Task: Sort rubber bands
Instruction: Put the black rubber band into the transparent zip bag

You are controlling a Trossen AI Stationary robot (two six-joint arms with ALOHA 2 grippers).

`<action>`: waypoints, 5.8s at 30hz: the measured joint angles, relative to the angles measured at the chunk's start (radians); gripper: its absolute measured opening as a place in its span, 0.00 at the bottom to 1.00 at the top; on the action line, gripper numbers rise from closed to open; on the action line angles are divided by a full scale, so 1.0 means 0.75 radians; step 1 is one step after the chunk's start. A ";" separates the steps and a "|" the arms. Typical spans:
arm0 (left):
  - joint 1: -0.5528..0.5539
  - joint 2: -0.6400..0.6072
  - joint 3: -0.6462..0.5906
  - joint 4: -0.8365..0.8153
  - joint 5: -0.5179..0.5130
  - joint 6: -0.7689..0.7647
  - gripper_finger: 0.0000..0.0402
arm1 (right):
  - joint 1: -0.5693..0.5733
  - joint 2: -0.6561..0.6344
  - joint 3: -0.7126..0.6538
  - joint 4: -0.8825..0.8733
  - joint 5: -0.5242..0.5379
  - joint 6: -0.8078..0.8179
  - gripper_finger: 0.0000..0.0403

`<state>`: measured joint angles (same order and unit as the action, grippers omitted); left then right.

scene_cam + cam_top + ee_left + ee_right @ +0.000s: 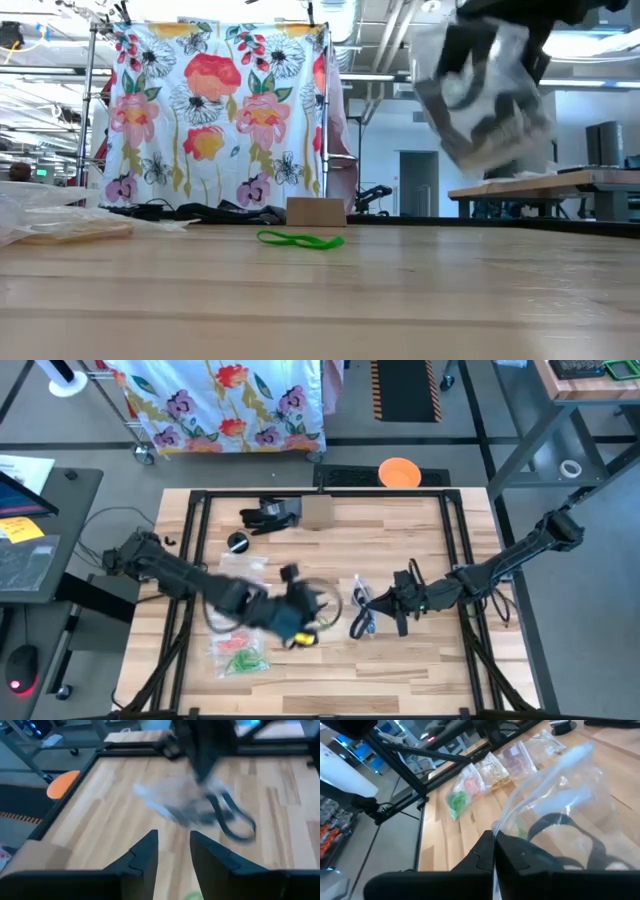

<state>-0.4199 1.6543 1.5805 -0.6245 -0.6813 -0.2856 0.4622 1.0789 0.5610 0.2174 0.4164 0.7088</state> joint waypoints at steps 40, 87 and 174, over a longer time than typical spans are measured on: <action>-0.154 0.330 -0.674 1.769 -0.126 0.550 0.27 | -0.086 0.000 0.001 0.404 -0.038 0.022 0.00; -0.092 0.329 -0.655 1.884 -0.040 0.823 0.03 | -0.061 0.003 0.001 0.404 -0.027 -0.038 0.00; 0.264 0.327 0.038 0.656 0.432 0.417 0.13 | 0.004 0.009 0.001 0.377 -0.033 -0.050 0.00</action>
<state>-0.2222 1.8992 1.6093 -0.1328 -0.3573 0.0268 0.4652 1.0855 0.5617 0.5000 0.3920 0.6716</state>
